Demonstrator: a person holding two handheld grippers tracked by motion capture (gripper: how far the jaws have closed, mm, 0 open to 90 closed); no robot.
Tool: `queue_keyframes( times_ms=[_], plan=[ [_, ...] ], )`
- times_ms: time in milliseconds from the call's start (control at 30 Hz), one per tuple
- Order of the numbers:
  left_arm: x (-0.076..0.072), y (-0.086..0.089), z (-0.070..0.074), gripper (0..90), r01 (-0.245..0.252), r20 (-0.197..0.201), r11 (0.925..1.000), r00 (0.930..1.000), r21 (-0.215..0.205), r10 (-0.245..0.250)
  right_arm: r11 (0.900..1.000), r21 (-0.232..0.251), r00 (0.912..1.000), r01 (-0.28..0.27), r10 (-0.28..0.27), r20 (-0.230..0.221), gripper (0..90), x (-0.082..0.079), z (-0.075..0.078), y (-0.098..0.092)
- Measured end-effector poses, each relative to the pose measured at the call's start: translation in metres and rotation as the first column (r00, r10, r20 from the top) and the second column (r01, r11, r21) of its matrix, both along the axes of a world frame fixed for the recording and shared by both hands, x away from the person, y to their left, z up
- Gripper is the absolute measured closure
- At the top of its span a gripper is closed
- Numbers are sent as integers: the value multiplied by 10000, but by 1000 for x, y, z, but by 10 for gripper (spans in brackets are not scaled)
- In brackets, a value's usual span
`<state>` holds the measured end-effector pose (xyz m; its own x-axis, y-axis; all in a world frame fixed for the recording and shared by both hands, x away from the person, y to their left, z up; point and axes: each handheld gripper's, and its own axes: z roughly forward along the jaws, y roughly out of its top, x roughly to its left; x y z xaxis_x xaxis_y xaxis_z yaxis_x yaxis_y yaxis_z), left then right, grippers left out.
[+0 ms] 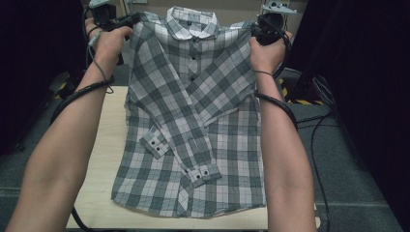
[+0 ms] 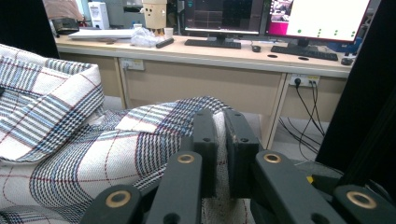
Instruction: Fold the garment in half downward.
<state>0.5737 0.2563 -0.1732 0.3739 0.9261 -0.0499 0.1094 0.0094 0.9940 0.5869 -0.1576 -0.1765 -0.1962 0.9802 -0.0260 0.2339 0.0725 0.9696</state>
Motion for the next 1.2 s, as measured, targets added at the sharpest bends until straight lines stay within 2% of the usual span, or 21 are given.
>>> queue_keyframes(
  times_ms=[67,133,233,433,700,800,1067,1200],
  plan=[
    [0,0,-2,881,-13,-34,9999,10000,168,14,10000,17,10000,7,-7,15,847,0,0,0],
    [-1,1,-6,881,-20,-131,9983,9999,582,28,10000,-13,10000,-59,59,-30,847,-1,-3,0],
    [-3,3,-14,881,-43,-296,9983,9995,574,60,9999,-113,9998,-111,109,-167,847,-2,-10,0],
    [-11,3,-28,881,126,-488,9958,9988,901,-82,9992,-293,9989,-275,263,-395,847,-7,-28,0],
    [-17,9,-57,881,276,-911,9947,9957,995,-185,9976,-480,9966,-497,464,-675,847,-17,-48,-3],
    [-19,11,-63,881,329,-987,9944,9949,1003,-230,9968,-555,9957,-573,530,-762,847,-19,-55,-2],
    [-31,14,-76,881,606,-1024,9918,9935,1124,-491,9940,-806,9944,-736,671,-811,846,-31,-68,-5],
    [-37,13,-81,881,968,-877,9890,9923,1118,-872,9934,-834,9941,-783,715,-819,846,-39,-74,-10]
  ],
)
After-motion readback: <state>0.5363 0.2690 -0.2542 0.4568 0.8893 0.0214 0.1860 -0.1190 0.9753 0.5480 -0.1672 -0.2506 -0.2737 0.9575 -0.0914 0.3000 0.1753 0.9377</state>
